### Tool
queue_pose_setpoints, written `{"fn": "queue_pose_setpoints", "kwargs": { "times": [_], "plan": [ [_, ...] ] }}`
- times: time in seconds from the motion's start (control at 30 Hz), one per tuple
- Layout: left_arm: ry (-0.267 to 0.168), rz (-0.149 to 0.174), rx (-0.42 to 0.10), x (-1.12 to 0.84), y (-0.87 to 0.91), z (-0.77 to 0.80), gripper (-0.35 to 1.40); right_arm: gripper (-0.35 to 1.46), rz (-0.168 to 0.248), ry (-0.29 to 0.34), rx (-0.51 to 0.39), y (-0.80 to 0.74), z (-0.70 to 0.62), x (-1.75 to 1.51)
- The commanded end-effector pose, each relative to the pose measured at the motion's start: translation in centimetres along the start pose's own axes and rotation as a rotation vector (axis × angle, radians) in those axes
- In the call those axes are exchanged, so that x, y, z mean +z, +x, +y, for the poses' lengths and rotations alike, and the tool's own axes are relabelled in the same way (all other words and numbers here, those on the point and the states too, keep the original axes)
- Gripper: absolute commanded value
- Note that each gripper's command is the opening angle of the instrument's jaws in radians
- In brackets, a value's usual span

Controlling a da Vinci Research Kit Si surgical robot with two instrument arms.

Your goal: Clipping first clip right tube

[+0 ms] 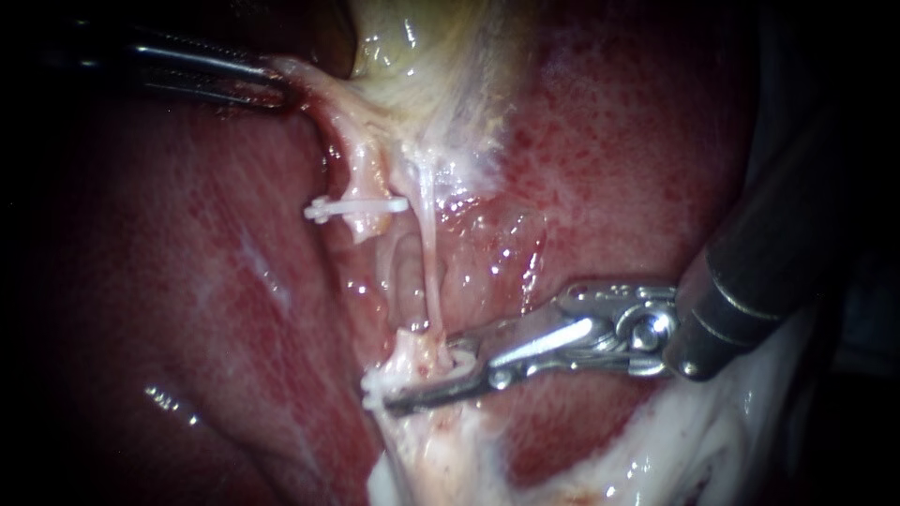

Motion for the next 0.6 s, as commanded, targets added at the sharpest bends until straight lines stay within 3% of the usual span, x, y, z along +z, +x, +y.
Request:
{"fn": "queue_pose_setpoints", "kwargs": {
  "times": [0.03,0.23,0.4,0.6],
  "plan": [
    [0.0,0.0,0.0,0.0,0.0,0.0,-0.35,0.17,0.004,0.0,0.0,0.0,0.0,0.0],
    [0.0,0.0,0.0,0.0,0.0,0.0,-0.35,0.46,0.058,0.025,-0.003,0.01,0.01,0.02],
    [0.0,0.0,0.0,-0.01,0.0,0.0,-0.35,0.5,0.118,0.057,-0.008,-0.01,0.02,-0.01],
    [-0.004,-0.001,-0.001,-0.02,0.01,0.0,-0.35,0.5,0.176,0.093,0.005,-0.06,0.14,-0.09]
  ]
}}
